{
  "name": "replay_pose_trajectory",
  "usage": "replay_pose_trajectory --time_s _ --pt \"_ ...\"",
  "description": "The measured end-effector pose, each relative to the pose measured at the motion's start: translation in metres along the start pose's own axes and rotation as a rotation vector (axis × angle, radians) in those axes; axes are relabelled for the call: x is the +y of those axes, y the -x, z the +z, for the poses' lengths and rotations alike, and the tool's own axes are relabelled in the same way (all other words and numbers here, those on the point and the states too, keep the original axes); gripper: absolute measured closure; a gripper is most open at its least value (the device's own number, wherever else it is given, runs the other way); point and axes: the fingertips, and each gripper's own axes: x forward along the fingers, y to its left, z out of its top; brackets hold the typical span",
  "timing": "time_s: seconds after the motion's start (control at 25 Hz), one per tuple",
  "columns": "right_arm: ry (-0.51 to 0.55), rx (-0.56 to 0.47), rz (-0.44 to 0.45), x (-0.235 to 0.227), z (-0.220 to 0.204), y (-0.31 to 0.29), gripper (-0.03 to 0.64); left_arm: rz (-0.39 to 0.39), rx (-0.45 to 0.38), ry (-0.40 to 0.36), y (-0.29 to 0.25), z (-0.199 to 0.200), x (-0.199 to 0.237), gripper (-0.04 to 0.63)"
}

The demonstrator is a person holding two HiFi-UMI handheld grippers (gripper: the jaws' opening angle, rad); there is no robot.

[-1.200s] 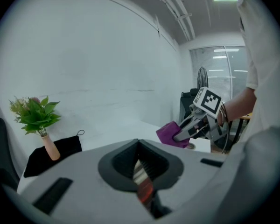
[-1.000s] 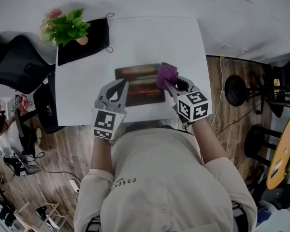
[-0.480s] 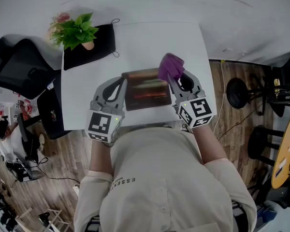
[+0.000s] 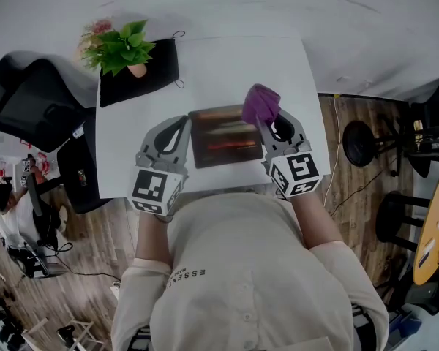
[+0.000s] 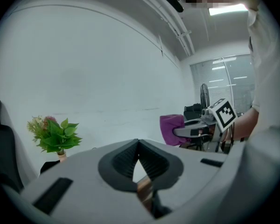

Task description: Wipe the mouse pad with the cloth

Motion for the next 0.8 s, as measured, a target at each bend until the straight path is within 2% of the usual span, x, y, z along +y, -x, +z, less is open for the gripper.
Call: replay_pose_trajectory --time_s 0.8 --pt "-0.001 -0.060 -0.063 0.006 0.013 0.009 0.528 0.030 -0.008 0.004 0.012 -0.001 0.000 0.594"
